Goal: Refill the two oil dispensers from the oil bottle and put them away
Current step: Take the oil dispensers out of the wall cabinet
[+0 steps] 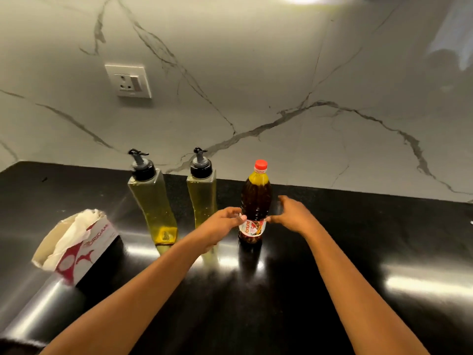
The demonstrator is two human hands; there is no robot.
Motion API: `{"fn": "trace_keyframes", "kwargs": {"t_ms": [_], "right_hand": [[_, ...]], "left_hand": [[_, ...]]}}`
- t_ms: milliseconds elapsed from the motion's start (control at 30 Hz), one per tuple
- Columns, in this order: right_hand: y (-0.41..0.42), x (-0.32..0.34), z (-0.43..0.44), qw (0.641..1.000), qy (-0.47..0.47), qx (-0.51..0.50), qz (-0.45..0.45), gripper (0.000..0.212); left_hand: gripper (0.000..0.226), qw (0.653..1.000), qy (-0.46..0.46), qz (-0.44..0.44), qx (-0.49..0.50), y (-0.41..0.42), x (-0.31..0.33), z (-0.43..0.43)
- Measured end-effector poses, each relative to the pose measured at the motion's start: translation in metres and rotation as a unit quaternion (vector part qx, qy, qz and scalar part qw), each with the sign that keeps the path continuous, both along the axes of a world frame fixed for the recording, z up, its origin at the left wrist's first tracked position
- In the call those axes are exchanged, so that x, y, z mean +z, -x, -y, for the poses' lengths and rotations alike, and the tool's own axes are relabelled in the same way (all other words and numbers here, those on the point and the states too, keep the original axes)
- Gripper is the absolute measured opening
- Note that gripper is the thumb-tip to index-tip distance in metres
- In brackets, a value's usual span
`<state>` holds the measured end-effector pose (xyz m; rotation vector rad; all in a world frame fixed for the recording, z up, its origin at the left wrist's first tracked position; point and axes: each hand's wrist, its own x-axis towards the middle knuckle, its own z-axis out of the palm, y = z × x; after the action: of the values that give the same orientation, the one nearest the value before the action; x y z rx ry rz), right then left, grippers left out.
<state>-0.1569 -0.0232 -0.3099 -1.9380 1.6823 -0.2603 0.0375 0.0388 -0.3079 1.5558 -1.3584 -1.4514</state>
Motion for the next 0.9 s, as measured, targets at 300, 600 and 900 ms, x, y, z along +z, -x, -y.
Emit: {"fn": "trace_keyframes", "kwargs": {"t_ms": [300,600,900], "right_hand": [[-0.047,0.15,-0.107,0.914,0.323,0.178,0.168,0.015],[-0.168,0.312,-0.221,0.66,0.567,0.367,0.329,0.022],[-0.297,0.407,-0.317,0.451,0.692,0.438,0.354,0.027]], "left_hand": [[0.018,0.929,0.322,-0.035,0.18,-0.028,0.136,-0.14],[0.014,0.53,0.678,0.249,0.445,-0.077,0.304,-0.32],[0.036,0.374,0.652,0.237,0.615,-0.171,0.359,-0.397]]}}
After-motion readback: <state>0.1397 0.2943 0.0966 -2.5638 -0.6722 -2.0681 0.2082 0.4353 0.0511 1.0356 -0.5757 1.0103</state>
